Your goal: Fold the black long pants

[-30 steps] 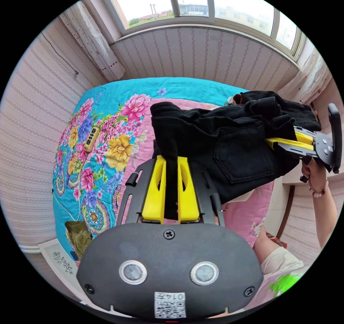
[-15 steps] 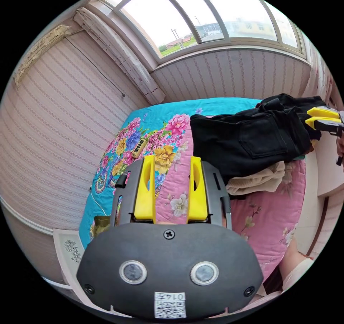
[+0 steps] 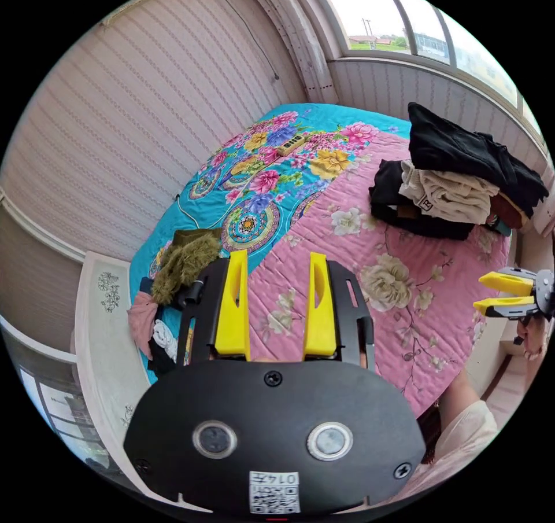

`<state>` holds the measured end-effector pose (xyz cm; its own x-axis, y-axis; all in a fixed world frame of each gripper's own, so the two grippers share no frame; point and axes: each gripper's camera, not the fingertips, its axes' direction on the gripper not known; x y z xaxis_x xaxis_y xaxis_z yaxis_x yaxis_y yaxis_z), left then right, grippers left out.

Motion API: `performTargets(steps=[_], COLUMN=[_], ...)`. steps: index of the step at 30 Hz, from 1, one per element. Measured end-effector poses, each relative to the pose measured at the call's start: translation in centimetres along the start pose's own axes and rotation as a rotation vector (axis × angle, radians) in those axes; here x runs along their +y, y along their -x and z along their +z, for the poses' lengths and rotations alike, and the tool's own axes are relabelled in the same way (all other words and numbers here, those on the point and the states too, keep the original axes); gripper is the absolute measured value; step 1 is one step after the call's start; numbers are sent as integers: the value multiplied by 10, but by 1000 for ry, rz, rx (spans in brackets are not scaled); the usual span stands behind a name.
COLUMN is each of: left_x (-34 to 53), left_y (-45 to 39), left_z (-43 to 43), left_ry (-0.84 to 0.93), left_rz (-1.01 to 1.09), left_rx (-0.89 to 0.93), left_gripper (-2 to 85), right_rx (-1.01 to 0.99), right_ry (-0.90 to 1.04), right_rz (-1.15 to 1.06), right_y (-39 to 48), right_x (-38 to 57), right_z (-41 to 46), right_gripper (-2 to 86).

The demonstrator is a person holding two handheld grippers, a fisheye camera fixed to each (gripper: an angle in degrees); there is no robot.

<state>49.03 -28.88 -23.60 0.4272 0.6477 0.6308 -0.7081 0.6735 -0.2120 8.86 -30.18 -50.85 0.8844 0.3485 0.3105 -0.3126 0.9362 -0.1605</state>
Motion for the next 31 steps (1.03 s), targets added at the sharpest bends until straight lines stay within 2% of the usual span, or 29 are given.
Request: performTargets(steps=[6, 10, 14, 20, 26, 31], left_x=[107, 187, 274, 371, 407, 410], left_y=[90, 137, 164, 148, 121, 116], left_z=[25, 56, 111, 205, 274, 296], left_ry=[129, 221, 339, 482, 556, 554], left_rz=[-188, -304, -451, -625, -678, -660], left_rx=[-16, -10, 83, 252, 358, 322], left_gripper=[144, 142, 145, 147, 139, 139], right_rx=[-100, -70, -20, 113, 221, 247], right_ry=[222, 347, 454, 537, 572, 541], right_rz=[-161, -258, -344, -427, -424, -434], right_y=[93, 138, 179, 217, 224, 231], right_x=[-37, -53, -73, -111, -150, -178], right_z=[140, 220, 316, 443, 543, 593], right_gripper=[134, 134, 135, 139, 159, 161])
